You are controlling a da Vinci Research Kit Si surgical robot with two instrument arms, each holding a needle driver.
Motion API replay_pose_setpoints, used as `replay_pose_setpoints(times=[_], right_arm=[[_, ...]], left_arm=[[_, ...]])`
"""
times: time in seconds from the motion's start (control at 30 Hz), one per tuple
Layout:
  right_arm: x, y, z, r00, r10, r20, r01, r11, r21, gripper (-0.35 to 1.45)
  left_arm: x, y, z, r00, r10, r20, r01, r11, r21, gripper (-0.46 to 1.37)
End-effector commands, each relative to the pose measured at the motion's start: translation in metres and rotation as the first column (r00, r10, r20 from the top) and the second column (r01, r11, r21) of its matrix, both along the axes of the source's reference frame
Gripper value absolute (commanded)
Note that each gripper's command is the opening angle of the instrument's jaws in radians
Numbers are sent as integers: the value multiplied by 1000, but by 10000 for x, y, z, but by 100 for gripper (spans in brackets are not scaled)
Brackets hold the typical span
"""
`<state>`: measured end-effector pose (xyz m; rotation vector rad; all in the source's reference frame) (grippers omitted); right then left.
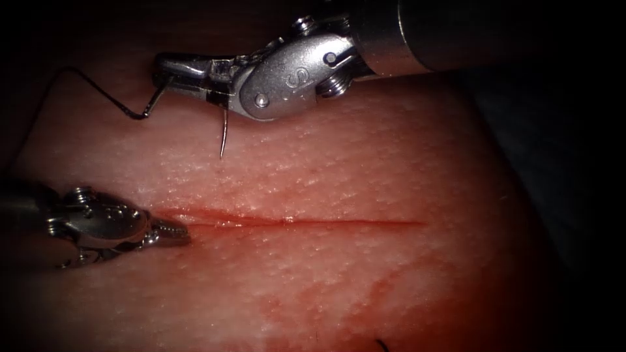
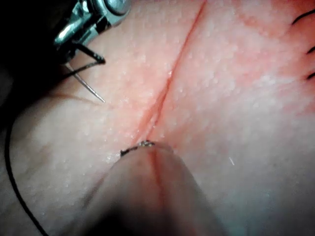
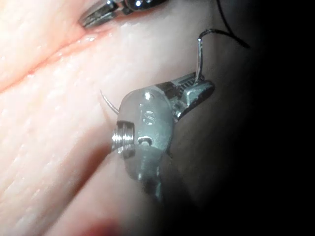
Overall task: Wound Closure
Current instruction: Use the right needle driver to pierce the needle through the top half of the skin
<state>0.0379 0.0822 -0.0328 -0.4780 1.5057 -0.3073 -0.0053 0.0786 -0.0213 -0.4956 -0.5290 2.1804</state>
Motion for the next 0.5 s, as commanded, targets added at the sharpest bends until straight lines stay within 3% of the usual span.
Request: replay_pose_setpoints(times=[0.03,0.5], right_arm=[[2,-1,2,1000,6,-1,-6,1000,-3,-35],[17,-12,4,1000,3,-6,-3,1000,-12,-35]], left_arm=[[0,0,0,1000,2,5,-2,1000,5,-16],[0,1,-2,1000,3,5,-3,1000,6,-12]])
